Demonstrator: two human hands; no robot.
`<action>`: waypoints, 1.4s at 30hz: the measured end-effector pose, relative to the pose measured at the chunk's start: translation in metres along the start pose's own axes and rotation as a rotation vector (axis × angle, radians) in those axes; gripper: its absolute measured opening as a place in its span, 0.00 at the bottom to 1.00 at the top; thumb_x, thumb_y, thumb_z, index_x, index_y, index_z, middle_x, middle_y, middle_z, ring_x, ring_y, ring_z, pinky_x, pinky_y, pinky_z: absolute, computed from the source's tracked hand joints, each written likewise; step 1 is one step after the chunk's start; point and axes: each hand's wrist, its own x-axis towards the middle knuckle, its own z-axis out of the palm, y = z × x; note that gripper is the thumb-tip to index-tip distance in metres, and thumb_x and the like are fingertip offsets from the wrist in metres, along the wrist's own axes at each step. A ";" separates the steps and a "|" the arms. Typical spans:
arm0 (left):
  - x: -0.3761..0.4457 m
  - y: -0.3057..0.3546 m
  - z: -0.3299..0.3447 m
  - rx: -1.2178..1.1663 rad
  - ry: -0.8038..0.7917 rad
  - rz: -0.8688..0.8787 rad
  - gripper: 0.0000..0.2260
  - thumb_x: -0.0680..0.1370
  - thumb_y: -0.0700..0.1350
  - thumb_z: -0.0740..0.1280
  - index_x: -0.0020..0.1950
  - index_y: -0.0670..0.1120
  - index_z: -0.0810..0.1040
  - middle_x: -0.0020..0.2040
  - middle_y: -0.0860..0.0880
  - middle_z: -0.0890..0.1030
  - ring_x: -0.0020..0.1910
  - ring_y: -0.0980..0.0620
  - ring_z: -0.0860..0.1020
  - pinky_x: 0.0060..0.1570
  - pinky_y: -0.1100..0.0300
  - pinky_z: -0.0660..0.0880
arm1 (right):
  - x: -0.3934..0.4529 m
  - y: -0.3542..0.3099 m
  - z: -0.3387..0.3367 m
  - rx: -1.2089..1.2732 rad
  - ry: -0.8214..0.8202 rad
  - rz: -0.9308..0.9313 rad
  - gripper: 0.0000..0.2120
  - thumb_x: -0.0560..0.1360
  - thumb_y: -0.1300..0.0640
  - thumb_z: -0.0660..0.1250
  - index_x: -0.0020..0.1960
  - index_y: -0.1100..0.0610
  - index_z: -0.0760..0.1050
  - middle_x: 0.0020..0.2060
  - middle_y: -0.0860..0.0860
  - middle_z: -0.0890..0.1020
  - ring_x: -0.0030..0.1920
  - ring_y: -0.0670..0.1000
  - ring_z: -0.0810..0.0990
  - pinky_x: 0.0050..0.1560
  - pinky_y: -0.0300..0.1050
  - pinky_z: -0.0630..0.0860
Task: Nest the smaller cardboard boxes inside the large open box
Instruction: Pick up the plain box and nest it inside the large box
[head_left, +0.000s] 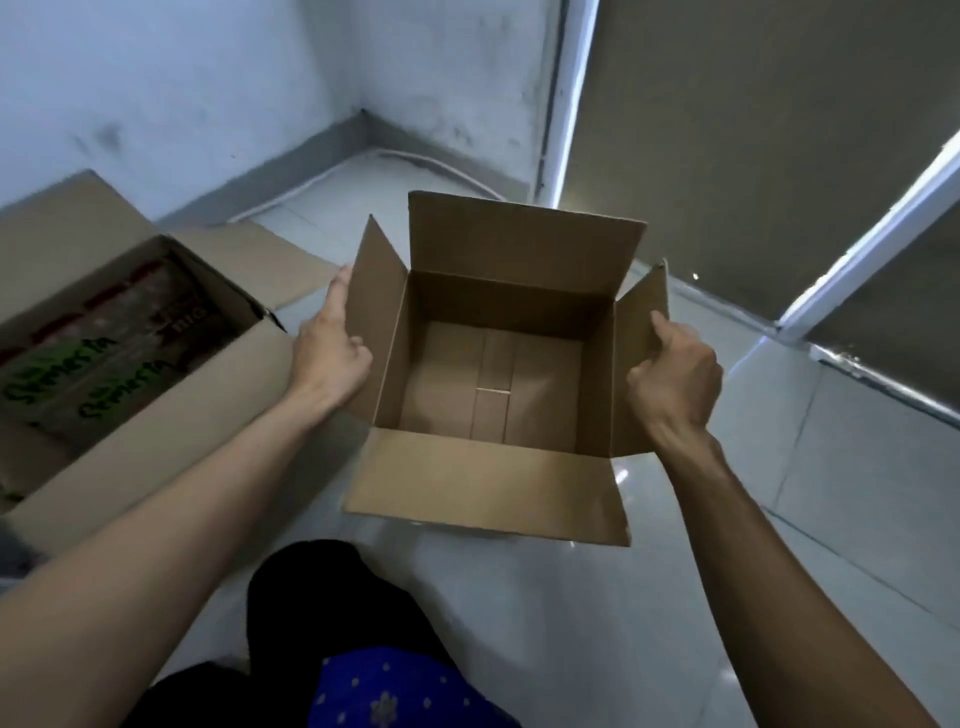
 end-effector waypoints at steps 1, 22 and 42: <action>0.008 0.005 -0.013 -0.014 0.032 0.010 0.37 0.76 0.32 0.63 0.79 0.56 0.54 0.59 0.42 0.80 0.46 0.48 0.77 0.49 0.54 0.76 | 0.008 -0.014 -0.005 0.020 0.025 -0.026 0.24 0.73 0.72 0.69 0.67 0.60 0.76 0.55 0.59 0.84 0.50 0.61 0.83 0.51 0.49 0.79; 0.014 -0.119 -0.302 -0.111 0.666 -0.232 0.35 0.77 0.32 0.63 0.78 0.58 0.57 0.68 0.45 0.75 0.57 0.45 0.78 0.52 0.51 0.78 | 0.046 -0.359 0.026 0.359 -0.065 -0.583 0.28 0.72 0.71 0.61 0.70 0.58 0.74 0.55 0.59 0.83 0.53 0.61 0.80 0.56 0.56 0.78; -0.022 -0.299 -0.259 -0.176 0.601 -0.539 0.40 0.76 0.28 0.61 0.79 0.58 0.48 0.64 0.44 0.76 0.44 0.46 0.79 0.36 0.54 0.78 | -0.062 -0.473 0.219 0.232 -0.488 -0.859 0.22 0.75 0.70 0.64 0.68 0.60 0.75 0.58 0.58 0.83 0.54 0.58 0.82 0.56 0.50 0.78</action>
